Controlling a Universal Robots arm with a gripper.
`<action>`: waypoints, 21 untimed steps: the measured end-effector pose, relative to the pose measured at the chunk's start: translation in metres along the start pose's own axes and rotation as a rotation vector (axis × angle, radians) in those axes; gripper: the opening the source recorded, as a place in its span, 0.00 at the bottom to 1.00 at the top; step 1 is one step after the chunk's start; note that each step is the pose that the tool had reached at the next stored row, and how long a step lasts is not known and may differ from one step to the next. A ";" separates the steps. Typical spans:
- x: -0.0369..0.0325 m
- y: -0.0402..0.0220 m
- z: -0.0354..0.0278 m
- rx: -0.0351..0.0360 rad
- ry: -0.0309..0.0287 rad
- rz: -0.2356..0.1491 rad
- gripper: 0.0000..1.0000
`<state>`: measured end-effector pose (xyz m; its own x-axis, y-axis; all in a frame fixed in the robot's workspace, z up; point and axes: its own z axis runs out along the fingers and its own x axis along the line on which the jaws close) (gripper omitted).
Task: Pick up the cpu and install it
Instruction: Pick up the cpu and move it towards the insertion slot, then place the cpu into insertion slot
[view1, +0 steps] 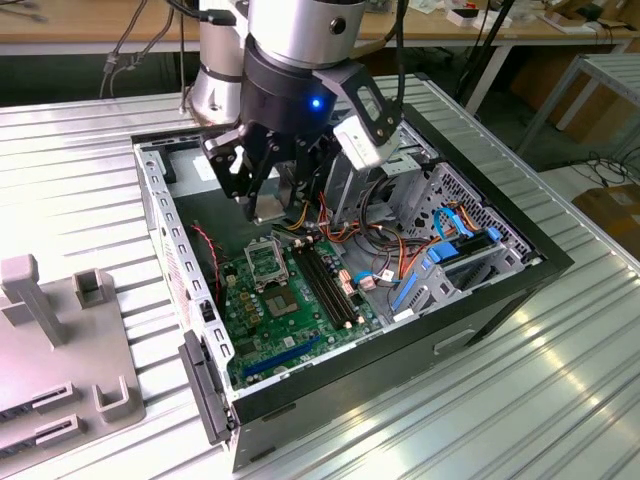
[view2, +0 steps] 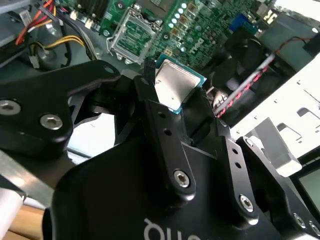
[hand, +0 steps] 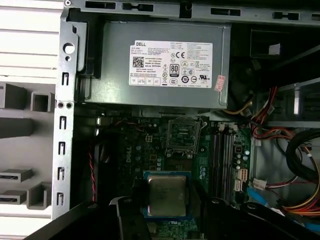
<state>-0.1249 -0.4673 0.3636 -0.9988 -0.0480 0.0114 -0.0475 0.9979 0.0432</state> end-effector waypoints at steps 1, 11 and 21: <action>-0.0013 -0.0007 0.0002 -0.0001 -0.0001 0.000 0.47; -0.0063 -0.0125 0.0015 0.0054 0.0002 0.000 0.47; -0.0063 -0.0126 0.0022 0.0106 0.0004 0.000 0.47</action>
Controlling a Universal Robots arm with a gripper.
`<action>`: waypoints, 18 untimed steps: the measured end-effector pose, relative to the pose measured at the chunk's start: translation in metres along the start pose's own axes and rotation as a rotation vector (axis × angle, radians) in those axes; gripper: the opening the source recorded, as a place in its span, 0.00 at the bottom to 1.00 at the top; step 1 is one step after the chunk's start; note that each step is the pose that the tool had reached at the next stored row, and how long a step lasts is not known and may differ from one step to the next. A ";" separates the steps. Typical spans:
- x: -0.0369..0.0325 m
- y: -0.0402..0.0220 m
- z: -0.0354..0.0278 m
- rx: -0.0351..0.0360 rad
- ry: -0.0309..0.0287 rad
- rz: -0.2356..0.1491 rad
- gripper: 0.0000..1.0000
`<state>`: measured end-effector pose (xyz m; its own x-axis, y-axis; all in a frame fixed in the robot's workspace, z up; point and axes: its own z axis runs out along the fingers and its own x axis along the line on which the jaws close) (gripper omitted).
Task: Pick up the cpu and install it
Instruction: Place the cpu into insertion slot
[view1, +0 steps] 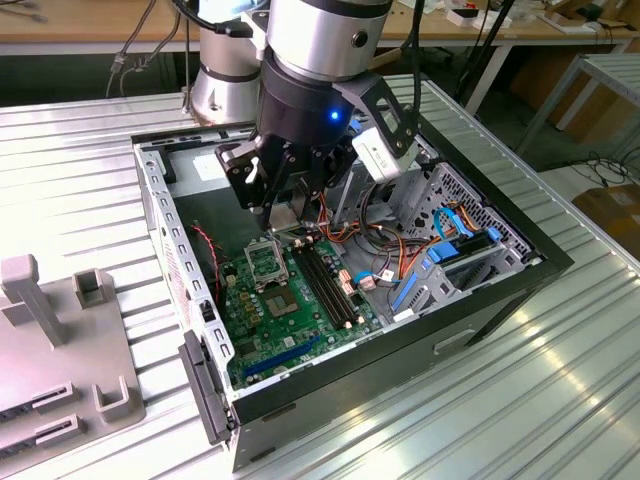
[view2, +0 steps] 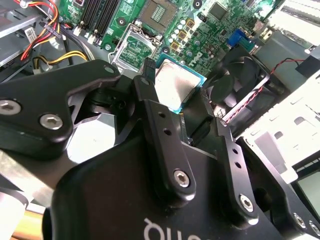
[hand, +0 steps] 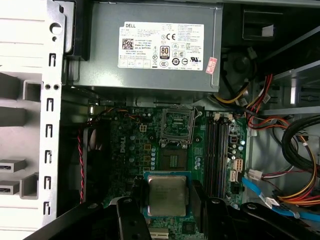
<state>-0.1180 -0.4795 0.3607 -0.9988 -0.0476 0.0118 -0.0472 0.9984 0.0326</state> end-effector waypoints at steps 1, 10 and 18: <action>0.0000 0.0000 0.0004 0.0001 0.0000 0.000 0.47; -0.0001 -0.0006 0.0095 0.0002 0.0001 0.000 0.47; -0.0003 -0.0006 0.0103 0.0001 0.0001 0.000 0.47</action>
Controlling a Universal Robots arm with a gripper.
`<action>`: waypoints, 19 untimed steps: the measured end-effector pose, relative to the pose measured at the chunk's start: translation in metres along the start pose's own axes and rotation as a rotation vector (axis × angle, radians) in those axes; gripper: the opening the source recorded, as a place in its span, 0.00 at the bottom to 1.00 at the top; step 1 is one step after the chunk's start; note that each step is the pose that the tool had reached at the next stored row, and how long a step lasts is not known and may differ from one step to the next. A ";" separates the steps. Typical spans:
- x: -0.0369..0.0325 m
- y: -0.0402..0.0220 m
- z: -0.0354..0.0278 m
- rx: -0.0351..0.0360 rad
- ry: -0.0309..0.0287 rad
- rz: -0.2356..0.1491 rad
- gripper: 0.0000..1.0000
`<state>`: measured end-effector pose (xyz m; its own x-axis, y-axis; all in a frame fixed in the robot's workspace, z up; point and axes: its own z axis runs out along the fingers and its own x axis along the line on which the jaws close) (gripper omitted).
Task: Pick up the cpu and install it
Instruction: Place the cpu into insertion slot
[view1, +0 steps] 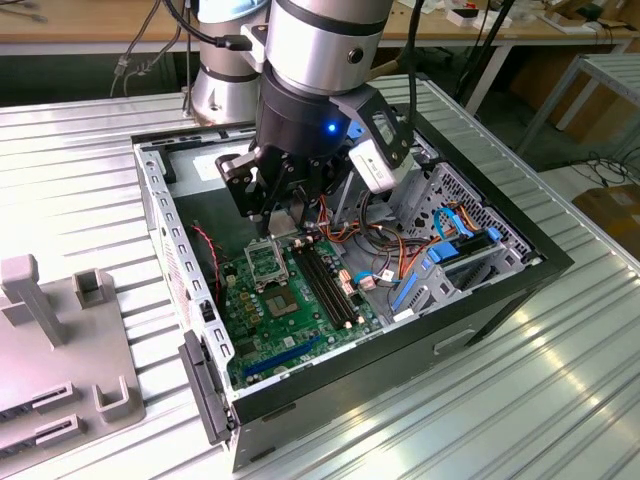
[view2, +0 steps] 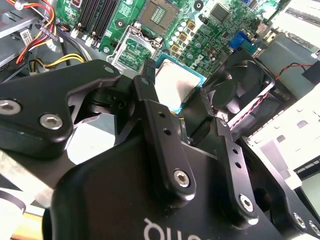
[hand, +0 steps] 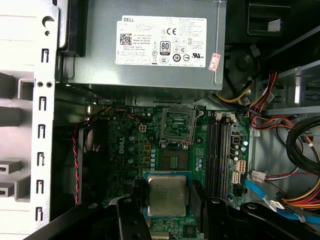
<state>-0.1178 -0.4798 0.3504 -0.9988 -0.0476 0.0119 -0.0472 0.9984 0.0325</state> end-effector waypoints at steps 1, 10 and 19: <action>0.0000 0.0000 0.0003 -0.0001 -0.0001 0.000 0.47; 0.0000 -0.0002 0.0046 0.0000 0.0000 0.000 0.47; -0.0001 -0.0003 0.0088 0.0000 0.0000 0.000 0.47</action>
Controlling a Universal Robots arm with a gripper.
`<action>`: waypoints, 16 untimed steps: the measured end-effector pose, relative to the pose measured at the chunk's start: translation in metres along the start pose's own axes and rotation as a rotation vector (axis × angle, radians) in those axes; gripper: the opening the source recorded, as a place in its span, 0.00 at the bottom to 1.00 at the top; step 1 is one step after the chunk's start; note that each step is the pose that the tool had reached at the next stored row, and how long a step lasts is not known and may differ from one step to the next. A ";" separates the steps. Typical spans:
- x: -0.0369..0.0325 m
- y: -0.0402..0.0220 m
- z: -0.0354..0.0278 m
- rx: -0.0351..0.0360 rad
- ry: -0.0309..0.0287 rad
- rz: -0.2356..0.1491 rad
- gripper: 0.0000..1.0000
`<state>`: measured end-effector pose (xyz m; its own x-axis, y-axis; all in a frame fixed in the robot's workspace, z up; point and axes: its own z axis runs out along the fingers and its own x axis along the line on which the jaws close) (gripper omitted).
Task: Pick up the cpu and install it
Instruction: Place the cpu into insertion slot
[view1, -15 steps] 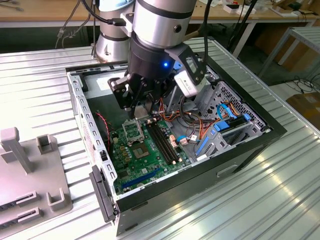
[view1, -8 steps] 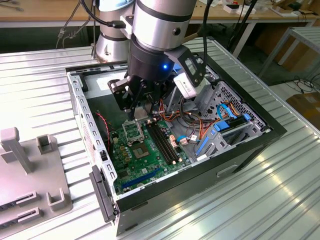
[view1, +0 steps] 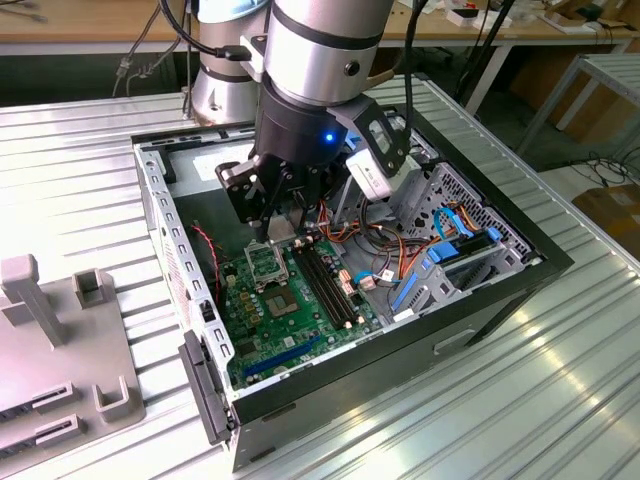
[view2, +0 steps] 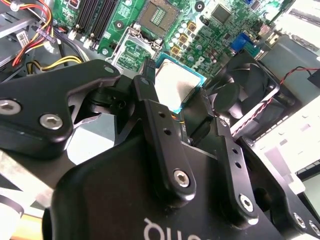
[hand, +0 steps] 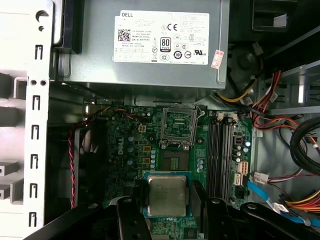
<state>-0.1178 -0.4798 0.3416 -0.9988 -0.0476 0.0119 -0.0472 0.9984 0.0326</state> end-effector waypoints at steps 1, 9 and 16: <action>0.0000 0.0000 0.0004 0.0000 0.0000 0.000 0.47; 0.0000 -0.0001 0.0039 0.0000 0.0001 0.000 0.47; -0.0001 -0.0002 0.0075 0.0000 0.0000 0.000 0.47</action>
<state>-0.1178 -0.4798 0.3341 -0.9988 -0.0476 0.0119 -0.0472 0.9984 0.0326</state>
